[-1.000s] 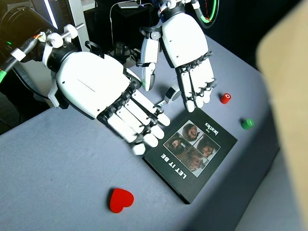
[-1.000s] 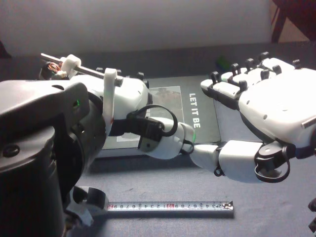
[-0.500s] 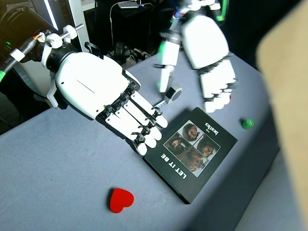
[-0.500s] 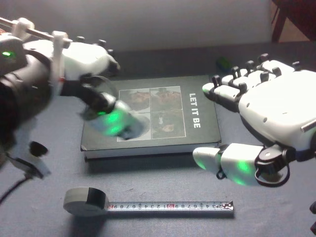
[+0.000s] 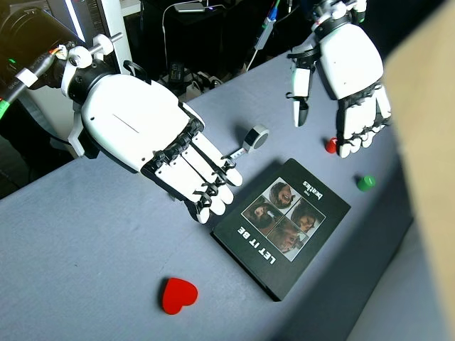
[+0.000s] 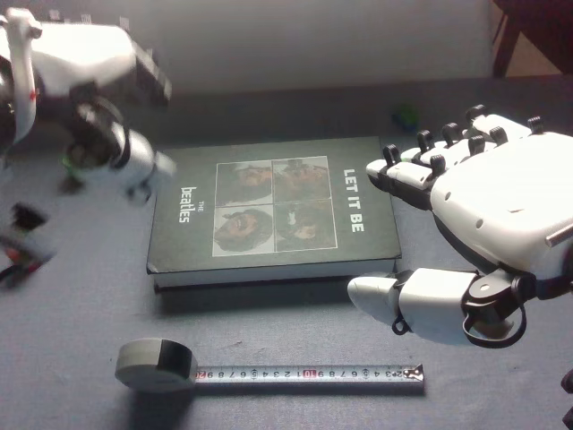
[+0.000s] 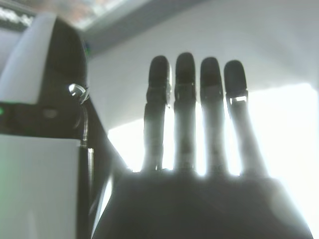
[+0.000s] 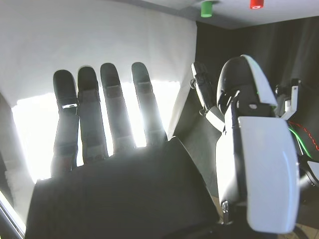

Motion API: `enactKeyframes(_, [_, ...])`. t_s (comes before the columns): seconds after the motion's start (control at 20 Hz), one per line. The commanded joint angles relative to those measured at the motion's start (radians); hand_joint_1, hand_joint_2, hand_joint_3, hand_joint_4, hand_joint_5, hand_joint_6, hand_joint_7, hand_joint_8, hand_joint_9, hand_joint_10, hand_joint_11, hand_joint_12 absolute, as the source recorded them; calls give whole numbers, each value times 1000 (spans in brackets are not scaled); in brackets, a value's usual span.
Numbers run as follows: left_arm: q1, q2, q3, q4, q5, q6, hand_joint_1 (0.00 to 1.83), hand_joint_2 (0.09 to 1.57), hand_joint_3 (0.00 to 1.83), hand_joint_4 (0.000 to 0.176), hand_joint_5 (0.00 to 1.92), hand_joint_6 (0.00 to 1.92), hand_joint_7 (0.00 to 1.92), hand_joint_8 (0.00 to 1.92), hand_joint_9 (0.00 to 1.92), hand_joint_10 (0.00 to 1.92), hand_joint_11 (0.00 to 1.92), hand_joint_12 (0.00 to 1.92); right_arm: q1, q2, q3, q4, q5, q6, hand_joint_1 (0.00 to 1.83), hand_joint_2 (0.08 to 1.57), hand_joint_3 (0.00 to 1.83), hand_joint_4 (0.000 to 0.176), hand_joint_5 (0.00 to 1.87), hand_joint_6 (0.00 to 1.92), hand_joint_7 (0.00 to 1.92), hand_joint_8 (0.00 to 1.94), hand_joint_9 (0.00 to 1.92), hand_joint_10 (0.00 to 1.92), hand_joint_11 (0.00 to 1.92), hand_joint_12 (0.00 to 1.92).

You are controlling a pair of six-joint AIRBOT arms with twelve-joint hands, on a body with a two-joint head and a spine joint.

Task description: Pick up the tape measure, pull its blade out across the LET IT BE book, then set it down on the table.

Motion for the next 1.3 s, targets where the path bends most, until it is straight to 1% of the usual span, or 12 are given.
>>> enactKeyframes(0.0, [10, 10, -2, 156, 24, -148, 937, 1047, 2, 0, 553, 6, 556, 5, 463, 9, 138, 911, 4, 4, -2, -87, -29, -1, 147, 1088, 5, 59, 233, 9, 268, 4, 260, 3, 0, 851])
enactKeyframes(0.05, [48, 13, -2, 307, 31, -388, 933, 1057, 5, 0, 566, 10, 572, 9, 474, 11, 141, 910, 4, 4, -2, -87, -28, -1, 144, 1092, 6, 57, 242, 11, 274, 5, 268, 6, 0, 846])
enactKeyframes(0.1, [70, 17, 0, 386, 47, -500, 918, 1078, 4, 0, 600, 9, 599, 5, 493, 8, 163, 904, 3, 4, -2, -87, -27, -1, 132, 1099, 5, 57, 239, 6, 276, 4, 271, 5, 0, 861])
enactKeyframes(0.3, [216, 35, 35, 958, 161, -1182, 913, 1100, 2, 0, 661, 8, 659, 4, 579, 14, 258, 910, 2, 4, -3, -87, -22, 9, 125, 1106, 3, 57, 198, 0, 267, 0, 274, 3, 12, 903])
enactKeyframes(0.5, [320, 85, 39, 1273, 250, -1540, 914, 1105, 3, 0, 642, 0, 643, 0, 567, 5, 234, 896, 2, 4, -3, -87, -23, 10, 118, 1110, 3, 56, 217, 7, 265, 0, 280, 3, 9, 915])
enactKeyframes(0.55, [369, 111, 47, 1451, 279, -1735, 914, 1105, 2, 0, 642, 0, 635, 0, 553, 0, 220, 892, 1, 4, -3, -87, -23, 10, 114, 1117, 4, 56, 212, 3, 262, 0, 272, 1, 1, 926])
enactKeyframes(0.6, [384, 119, 49, 1493, 276, -1781, 914, 1105, 2, 0, 636, 0, 627, 0, 546, 0, 215, 891, 1, 4, -3, -87, -23, 10, 104, 1128, 5, 57, 211, 1, 253, 0, 257, 1, 0, 902])
enactKeyframes(0.7, [443, 155, 54, 1626, 239, -1909, 913, 1106, 2, 0, 635, 0, 637, 5, 547, 2, 211, 891, -1, 4, -3, -87, -24, 9, 95, 1140, 8, 55, 214, 2, 252, 1, 240, 0, 0, 894])
enactKeyframes(0.85, [535, 190, 58, 1721, 200, -2017, 915, 1108, 2, 0, 690, 19, 680, 15, 569, 9, 229, 901, -2, 4, -3, -87, -24, 7, 93, 1145, 1, 55, 192, 1, 235, 4, 243, 5, 0, 911])
enactKeyframes(1.0, [642, 195, 60, 1722, 92, -2089, 915, 1108, 1, 0, 688, 15, 680, 12, 571, 8, 239, 904, -3, 4, -3, -87, -26, 6, 94, 1144, 0, 55, 194, 1, 229, 2, 229, 2, 0, 882])
enactKeyframes(1.1, [693, 192, 61, 1725, 49, -2106, 914, 1109, 1, 0, 691, 15, 694, 15, 584, 13, 248, 907, -2, 4, -3, -87, -26, 6, 67, 1154, 3, 56, 179, 0, 213, 1, 210, 1, 0, 839])
enactKeyframes(1.25, [773, 162, 72, 1724, -61, -2163, 916, 1109, 1, 0, 698, 14, 699, 12, 602, 17, 256, 907, -2, 4, -3, -87, -33, 6, 62, 1157, 1, 56, 177, 1, 224, 2, 229, 4, 0, 902])
